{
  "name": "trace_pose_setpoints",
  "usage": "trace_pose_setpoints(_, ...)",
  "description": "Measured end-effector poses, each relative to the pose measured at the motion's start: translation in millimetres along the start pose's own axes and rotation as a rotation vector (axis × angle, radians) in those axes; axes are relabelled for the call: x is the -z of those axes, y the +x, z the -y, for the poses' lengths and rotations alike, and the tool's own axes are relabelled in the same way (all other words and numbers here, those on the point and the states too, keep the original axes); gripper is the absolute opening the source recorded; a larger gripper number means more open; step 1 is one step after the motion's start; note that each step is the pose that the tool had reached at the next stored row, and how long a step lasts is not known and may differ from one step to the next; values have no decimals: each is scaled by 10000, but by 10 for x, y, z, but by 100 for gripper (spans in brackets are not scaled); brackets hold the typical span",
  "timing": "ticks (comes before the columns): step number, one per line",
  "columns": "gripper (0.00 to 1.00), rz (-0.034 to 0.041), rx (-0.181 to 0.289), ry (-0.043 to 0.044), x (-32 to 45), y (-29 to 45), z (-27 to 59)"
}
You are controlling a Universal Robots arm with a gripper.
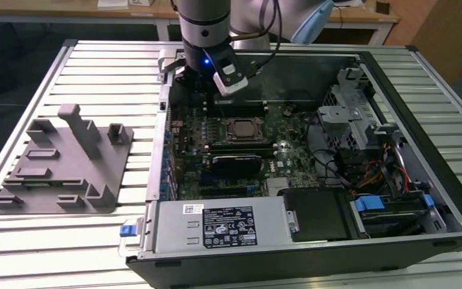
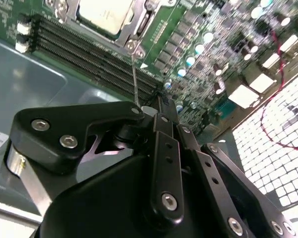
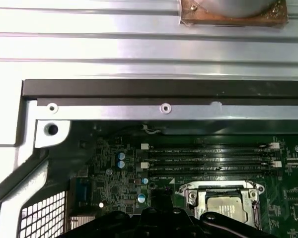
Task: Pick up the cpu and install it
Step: 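Install the first cpu locking lever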
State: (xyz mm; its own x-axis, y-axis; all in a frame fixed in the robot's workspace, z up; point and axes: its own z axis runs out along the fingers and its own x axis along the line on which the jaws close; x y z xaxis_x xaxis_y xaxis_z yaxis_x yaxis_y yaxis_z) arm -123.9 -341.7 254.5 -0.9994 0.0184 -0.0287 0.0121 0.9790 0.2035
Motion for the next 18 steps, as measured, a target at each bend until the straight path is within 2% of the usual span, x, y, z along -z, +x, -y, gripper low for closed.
trace_pose_setpoints(2, 11, -4, -5, -139, -1, 0, 1)
trace_pose_setpoints(3, 11, -4, -6, -155, -3, 0, 1)
trace_pose_setpoints(7, 11, -5, -6, -155, -4, -2, 1)
trace_pose_setpoints(11, 11, -6, -5, -155, -7, -36, 1)
trace_pose_setpoints(14, 11, -5, -6, -155, -10, -90, 1)
trace_pose_setpoints(18, 11, -6, -6, -155, -14, -204, 0)
